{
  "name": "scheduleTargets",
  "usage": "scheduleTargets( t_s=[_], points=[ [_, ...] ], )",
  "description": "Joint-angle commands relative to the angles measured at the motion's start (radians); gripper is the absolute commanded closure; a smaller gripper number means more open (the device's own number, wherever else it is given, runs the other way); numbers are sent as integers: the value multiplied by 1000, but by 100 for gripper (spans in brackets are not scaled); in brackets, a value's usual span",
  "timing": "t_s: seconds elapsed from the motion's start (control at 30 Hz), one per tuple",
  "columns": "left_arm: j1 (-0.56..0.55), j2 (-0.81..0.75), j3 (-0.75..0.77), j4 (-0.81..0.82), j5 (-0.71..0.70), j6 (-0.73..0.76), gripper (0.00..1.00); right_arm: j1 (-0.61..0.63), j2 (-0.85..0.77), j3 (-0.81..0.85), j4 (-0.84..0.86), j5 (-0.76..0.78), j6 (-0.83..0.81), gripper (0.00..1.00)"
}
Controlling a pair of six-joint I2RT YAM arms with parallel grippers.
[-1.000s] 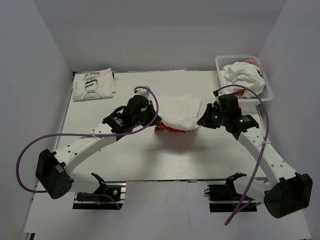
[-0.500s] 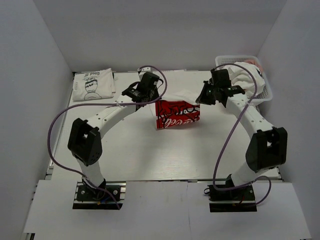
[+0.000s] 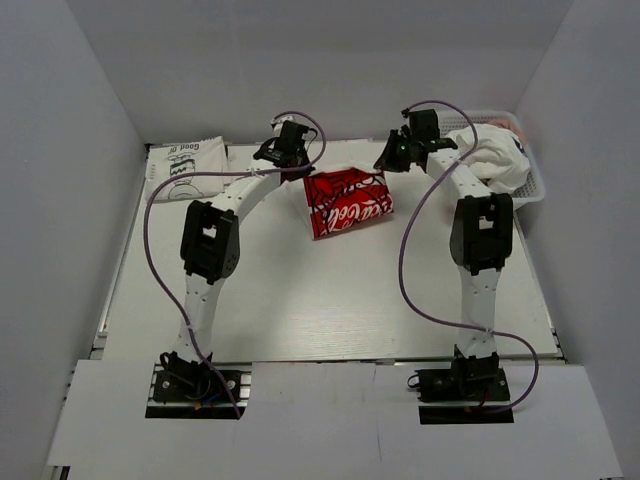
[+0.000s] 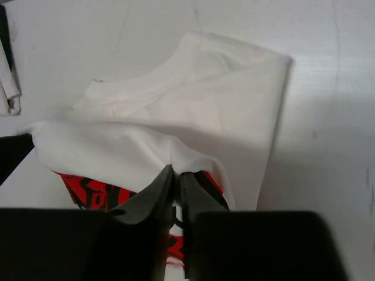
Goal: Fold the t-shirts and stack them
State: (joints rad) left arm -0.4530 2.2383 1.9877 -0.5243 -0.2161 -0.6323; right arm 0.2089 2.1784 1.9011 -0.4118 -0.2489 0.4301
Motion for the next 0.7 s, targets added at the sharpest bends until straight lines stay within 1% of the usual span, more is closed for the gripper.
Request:
scheduleTargets(
  t_s=[0.0, 0.03, 0.07, 0.1, 0.13, 0.17, 0.2, 0.23, 0.27, 0.3, 0.33, 0.4, 0.43, 0.5, 0.53, 0.67],
  points=[
    [69, 77, 130, -2, 15, -21, 100, -8, 160, 194, 207, -147, -71, 79],
    [82, 101, 191, -2, 33, -12, 91, -6, 226, 285, 209, -150, -88, 57],
    [103, 122, 226, -2, 76, -12, 59, -8, 272, 370, 185, -168, -90, 20],
    [112, 141, 255, -14, 113, 5, 1, -8, 296, 404, 164, -179, -93, 10],
    [112, 152, 275, -14, 139, 14, 0, -8, 270, 418, 156, -184, -102, 10],
    [122, 133, 257, 13, 174, 23, 0, -3, 244, 364, 174, -173, -114, 10],
    [122, 107, 222, 39, 185, 23, 0, 1, 134, 258, 192, -162, -128, 10],
    [122, 77, 126, 70, 196, 23, 0, 4, 95, 198, 217, -141, -134, 10],
    [122, 13, 73, 104, 205, 23, 0, 9, 58, 134, 275, -130, -139, 10],
    [111, -18, 21, 172, 218, 23, 0, 9, -6, -19, 330, -125, -145, 10],
    [111, -44, -72, 205, 260, 23, 0, 14, -52, -57, 350, -113, -143, 10],
    [102, -77, -133, 230, 291, 23, 0, 26, -87, -115, 331, -86, -171, 10],
    [91, -77, -133, 230, 316, 34, 0, 35, -94, -129, 320, -32, -177, 10],
    [82, -77, -124, 219, 362, 34, 0, 49, -88, -131, 294, -12, -211, 10],
    [82, -65, -124, 239, 415, 34, 0, 58, -85, -134, 277, -9, -215, 10],
    [62, -22, -110, 276, 471, 14, 0, 73, -36, -116, 269, -78, -205, 10]
  ],
)
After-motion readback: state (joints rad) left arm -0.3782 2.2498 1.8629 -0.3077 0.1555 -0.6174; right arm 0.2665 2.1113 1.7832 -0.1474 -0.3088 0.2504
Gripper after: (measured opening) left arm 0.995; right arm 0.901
